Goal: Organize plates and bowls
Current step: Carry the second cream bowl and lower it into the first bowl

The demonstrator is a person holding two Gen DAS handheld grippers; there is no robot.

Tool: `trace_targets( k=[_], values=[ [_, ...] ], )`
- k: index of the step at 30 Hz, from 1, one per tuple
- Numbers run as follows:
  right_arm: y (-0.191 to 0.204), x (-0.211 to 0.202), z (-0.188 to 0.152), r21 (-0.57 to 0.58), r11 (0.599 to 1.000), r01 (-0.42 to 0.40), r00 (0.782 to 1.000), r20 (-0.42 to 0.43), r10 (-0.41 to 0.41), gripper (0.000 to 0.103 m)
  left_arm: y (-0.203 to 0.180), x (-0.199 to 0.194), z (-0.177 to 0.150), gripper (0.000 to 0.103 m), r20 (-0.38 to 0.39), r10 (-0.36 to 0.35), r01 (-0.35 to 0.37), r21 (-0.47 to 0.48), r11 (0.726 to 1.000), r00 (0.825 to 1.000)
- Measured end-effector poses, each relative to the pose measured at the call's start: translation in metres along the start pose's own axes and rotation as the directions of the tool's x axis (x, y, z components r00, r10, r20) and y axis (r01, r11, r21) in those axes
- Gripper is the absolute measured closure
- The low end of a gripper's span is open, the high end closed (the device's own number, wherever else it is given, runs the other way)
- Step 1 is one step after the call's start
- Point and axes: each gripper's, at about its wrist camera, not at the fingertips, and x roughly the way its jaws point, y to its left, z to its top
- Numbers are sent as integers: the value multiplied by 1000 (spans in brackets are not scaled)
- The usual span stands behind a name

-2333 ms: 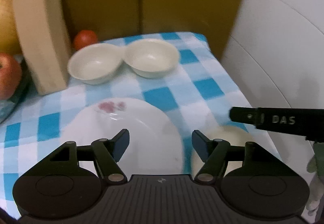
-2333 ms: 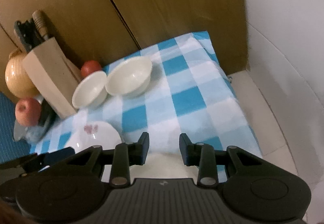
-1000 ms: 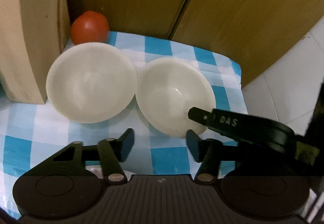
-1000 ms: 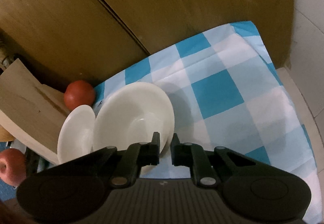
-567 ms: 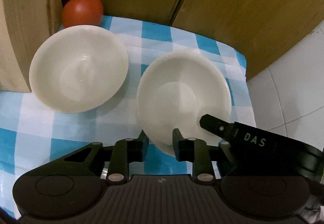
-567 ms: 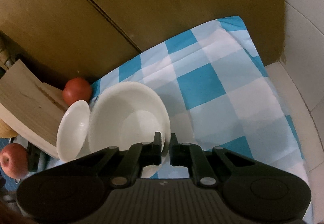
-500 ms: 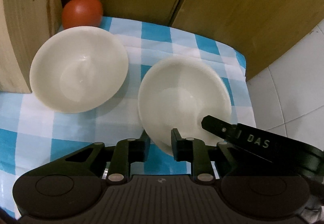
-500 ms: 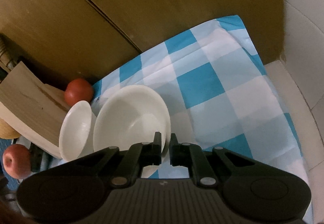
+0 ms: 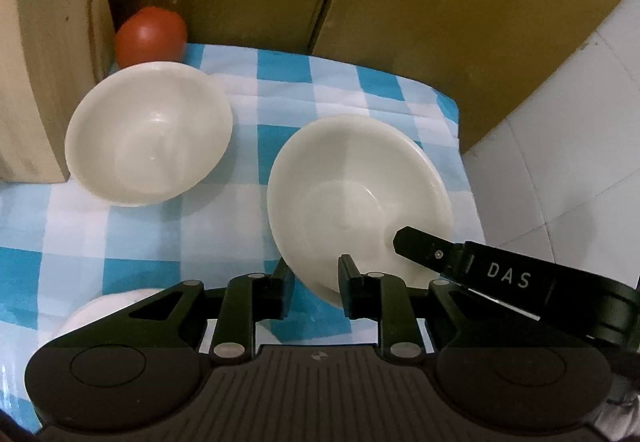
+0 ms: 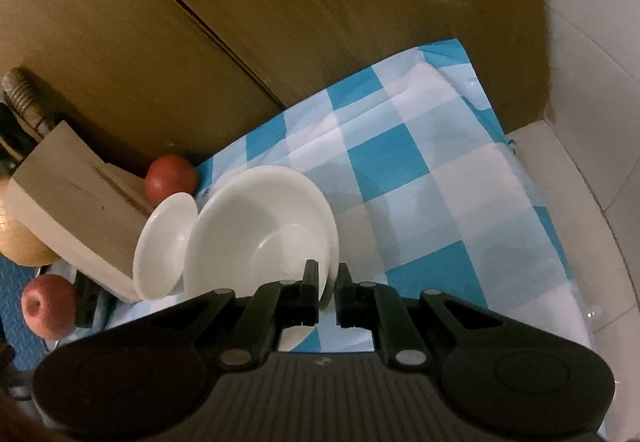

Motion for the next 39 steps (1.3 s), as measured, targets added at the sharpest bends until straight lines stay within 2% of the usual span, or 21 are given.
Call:
trace_targets(
  k=[9,23,30,39],
  values=[
    [5,-38,-22,-22,1000,-1,1000,20,1,94,-9,-31,-24,69,24,-34,33,49,998,999],
    [12,-106,-96,-79,997,20,999,48,-17,90,-25,-83,-91,61,61,-70,59,166,984,996],
    [-6,-124,-125,-43,999,32,998,48,-30,90,-34,-92,-124,61,39,-92,81,225,971,995],
    [-18,-123,-139,-32,998,54,998,29,-53,90,-42,-85,-146,61,9,-79,74,264,962,997]
  ],
)
